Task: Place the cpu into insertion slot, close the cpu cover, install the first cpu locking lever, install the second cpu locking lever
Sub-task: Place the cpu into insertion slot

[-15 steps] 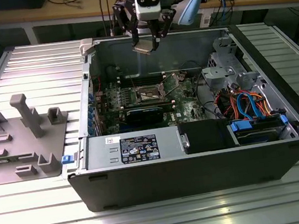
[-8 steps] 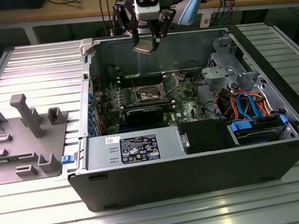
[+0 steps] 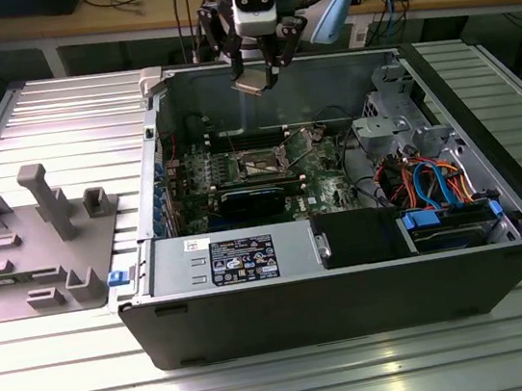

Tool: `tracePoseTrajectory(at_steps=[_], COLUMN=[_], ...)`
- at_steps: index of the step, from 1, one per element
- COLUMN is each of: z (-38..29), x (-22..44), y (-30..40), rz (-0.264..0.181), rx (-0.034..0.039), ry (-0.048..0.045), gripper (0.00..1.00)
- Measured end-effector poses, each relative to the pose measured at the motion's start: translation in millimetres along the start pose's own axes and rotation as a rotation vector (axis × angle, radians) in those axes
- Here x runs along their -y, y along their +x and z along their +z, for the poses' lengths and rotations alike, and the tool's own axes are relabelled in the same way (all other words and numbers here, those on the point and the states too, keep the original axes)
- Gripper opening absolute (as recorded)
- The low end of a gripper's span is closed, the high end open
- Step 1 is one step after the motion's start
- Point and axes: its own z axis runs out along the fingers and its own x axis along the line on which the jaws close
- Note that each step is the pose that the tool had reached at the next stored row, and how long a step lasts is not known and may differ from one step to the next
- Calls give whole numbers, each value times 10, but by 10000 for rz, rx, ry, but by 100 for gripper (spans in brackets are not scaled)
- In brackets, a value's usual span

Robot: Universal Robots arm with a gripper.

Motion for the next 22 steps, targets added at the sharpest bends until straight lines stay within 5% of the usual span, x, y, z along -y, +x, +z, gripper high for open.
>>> tracePoseTrajectory(at_steps=[22], z=[10], x=[1], y=[0], rz=[1833], rx=[149], ry=[-17], gripper=[54])
